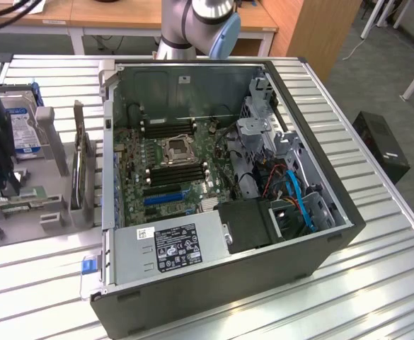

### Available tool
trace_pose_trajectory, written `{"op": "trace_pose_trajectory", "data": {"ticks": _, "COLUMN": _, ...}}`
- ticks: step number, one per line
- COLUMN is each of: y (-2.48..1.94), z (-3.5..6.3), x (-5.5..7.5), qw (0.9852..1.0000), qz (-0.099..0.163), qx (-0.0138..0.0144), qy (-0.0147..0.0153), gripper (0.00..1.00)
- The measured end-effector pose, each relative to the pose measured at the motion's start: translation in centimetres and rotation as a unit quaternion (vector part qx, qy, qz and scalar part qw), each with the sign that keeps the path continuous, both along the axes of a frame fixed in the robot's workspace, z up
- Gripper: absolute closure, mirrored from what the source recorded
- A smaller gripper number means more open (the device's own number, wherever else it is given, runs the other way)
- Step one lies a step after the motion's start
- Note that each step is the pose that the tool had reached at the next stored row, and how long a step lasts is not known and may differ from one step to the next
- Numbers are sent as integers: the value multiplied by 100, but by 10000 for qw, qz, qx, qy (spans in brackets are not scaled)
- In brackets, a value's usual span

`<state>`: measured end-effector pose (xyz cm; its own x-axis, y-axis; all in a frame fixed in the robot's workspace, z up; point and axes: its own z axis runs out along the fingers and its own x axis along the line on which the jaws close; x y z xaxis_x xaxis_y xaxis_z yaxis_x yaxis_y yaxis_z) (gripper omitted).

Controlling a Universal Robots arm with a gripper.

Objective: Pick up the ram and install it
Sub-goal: 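Pick up the ram and move it above insertion slot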

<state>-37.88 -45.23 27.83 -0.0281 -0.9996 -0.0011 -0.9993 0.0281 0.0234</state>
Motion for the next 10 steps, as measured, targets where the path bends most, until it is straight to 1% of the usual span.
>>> {"op": "trace_pose_trajectory", "data": {"ticks": 10, "y": 0, "z": 398, "x": 0, "qw": 10000, "qz": 1, "qx": 0, "qy": 0, "gripper": 88}}
